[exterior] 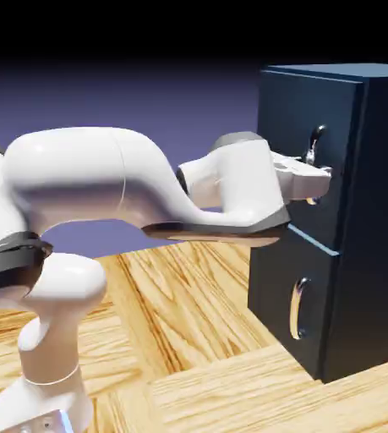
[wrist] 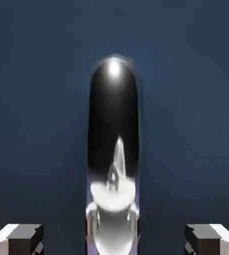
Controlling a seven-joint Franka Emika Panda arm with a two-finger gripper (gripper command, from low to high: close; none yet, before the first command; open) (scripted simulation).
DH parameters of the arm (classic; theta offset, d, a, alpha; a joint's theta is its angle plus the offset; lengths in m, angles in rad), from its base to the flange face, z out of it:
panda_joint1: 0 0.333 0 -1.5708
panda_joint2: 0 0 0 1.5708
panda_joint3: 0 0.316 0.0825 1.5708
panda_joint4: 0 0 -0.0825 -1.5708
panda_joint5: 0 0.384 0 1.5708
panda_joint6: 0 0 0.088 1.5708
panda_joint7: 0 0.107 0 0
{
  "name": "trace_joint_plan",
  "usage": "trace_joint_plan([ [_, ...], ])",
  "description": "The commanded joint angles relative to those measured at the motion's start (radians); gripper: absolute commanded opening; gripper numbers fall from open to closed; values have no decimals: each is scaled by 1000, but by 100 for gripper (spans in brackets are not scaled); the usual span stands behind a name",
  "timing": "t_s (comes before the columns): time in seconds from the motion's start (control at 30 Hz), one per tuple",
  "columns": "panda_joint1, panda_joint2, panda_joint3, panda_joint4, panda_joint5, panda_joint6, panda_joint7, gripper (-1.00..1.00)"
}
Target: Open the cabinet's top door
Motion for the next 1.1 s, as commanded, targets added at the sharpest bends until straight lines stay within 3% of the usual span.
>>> trace_joint_plan([
  [0.0,-36,5,31,-26,25,-22,0,-100],
  [0.57,-598,10,635,-333,488,-245,0,-100],
  [1.07,-1060,-99,1178,-425,935,-182,-19,-100],
])
